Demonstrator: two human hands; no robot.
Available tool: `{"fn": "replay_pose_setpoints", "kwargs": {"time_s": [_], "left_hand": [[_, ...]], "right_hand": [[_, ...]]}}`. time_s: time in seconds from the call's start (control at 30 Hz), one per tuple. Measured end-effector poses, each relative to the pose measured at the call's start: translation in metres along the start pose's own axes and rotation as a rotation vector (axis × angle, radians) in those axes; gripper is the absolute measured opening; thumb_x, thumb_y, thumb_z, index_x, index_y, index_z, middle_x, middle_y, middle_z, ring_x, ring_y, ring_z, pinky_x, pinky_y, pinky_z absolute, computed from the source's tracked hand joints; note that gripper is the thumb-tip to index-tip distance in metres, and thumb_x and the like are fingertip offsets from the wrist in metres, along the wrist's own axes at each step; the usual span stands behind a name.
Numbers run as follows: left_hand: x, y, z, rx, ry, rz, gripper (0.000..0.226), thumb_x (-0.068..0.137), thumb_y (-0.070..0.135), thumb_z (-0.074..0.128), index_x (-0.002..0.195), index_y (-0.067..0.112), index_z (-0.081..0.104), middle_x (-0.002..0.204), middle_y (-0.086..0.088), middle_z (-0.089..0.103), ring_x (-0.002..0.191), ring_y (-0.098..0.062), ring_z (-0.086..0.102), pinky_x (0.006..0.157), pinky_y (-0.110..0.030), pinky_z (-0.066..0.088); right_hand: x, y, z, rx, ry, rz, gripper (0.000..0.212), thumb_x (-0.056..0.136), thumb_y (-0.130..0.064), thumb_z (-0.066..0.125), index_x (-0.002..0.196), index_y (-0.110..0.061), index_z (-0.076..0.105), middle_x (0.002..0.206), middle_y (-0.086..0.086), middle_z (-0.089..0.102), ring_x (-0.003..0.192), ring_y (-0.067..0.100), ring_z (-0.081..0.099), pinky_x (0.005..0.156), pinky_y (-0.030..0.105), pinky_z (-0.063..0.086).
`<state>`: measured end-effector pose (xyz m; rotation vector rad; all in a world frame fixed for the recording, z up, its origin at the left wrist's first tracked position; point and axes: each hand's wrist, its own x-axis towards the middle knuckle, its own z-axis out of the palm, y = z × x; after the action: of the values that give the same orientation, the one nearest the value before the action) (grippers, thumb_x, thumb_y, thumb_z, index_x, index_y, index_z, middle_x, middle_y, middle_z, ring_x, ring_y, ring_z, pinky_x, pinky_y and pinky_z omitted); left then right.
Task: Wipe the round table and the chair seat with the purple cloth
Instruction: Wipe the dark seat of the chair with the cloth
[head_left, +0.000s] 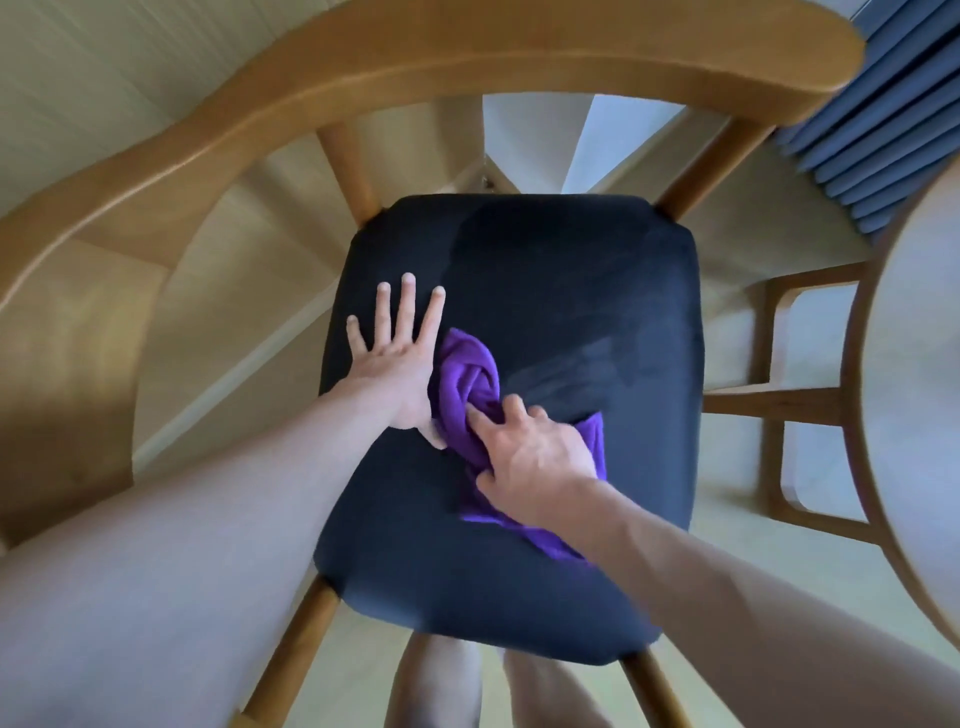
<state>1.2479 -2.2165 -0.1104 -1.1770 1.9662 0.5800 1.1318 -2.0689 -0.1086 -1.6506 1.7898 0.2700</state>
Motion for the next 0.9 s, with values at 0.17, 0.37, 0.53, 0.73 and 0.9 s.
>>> {"fn": "replay_pose_setpoints", "kwargs": {"time_s": [0.17, 0.37, 0.53, 0.73, 0.9], "left_hand": [[-0.002, 0.001, 0.003, -0.053, 0.034, -0.015, 0.186, 0.035, 0.057, 0.100, 0.137, 0.034, -0.054, 0.144, -0.001, -0.062, 0.136, -0.030, -0.051, 0.118, -0.066, -0.012], [-0.002, 0.000, 0.007, -0.078, 0.065, -0.018, 0.189, 0.027, 0.055, 0.102, 0.142, 0.038, -0.047, 0.143, 0.004, -0.063, 0.135, -0.027, -0.053, 0.116, -0.063, -0.016], [-0.004, 0.001, 0.005, -0.094, 0.039, -0.012, 0.189, 0.027, 0.055, 0.101, 0.142, 0.039, -0.047, 0.144, 0.003, -0.062, 0.138, -0.029, -0.052, 0.117, -0.063, -0.016], [0.001, -0.010, 0.009, -0.089, 0.078, 0.031, 0.189, 0.024, 0.063, 0.098, 0.143, 0.039, -0.047, 0.146, 0.005, -0.061, 0.135, -0.025, -0.053, 0.117, -0.064, -0.015], [0.006, -0.020, 0.015, -0.108, 0.121, 0.099, 0.189, 0.020, 0.071, 0.094, 0.145, 0.040, -0.044, 0.148, 0.005, -0.059, 0.133, -0.024, -0.056, 0.116, -0.067, -0.012]], "right_hand": [[0.002, 0.100, -0.033, 0.079, 0.215, 0.412, 0.072, 0.088, -0.048, 0.056, 0.152, -0.045, 0.023, 0.126, 0.008, 0.044, 0.113, 0.038, 0.055, 0.081, 0.045, 0.050], [0.010, 0.039, -0.011, 0.202, 0.220, 0.518, 0.079, 0.087, -0.040, 0.058, 0.155, -0.022, 0.021, 0.129, 0.009, 0.043, 0.112, 0.034, 0.052, 0.069, 0.038, 0.037], [-0.004, -0.002, 0.008, 0.168, 0.098, 0.299, 0.077, 0.089, -0.041, 0.054, 0.154, -0.023, 0.018, 0.132, 0.007, 0.038, 0.110, 0.029, 0.048, 0.069, 0.037, 0.039], [0.006, 0.003, 0.007, 0.128, 0.321, 0.386, 0.075, 0.084, -0.051, 0.061, 0.148, -0.033, 0.027, 0.153, 0.009, 0.020, 0.116, 0.032, 0.039, 0.081, 0.047, 0.050], [0.015, -0.025, 0.016, 0.025, 0.262, 0.456, 0.076, 0.087, -0.044, 0.060, 0.153, -0.027, 0.025, 0.153, 0.011, 0.021, 0.117, 0.032, 0.044, 0.084, 0.044, 0.045]]}}
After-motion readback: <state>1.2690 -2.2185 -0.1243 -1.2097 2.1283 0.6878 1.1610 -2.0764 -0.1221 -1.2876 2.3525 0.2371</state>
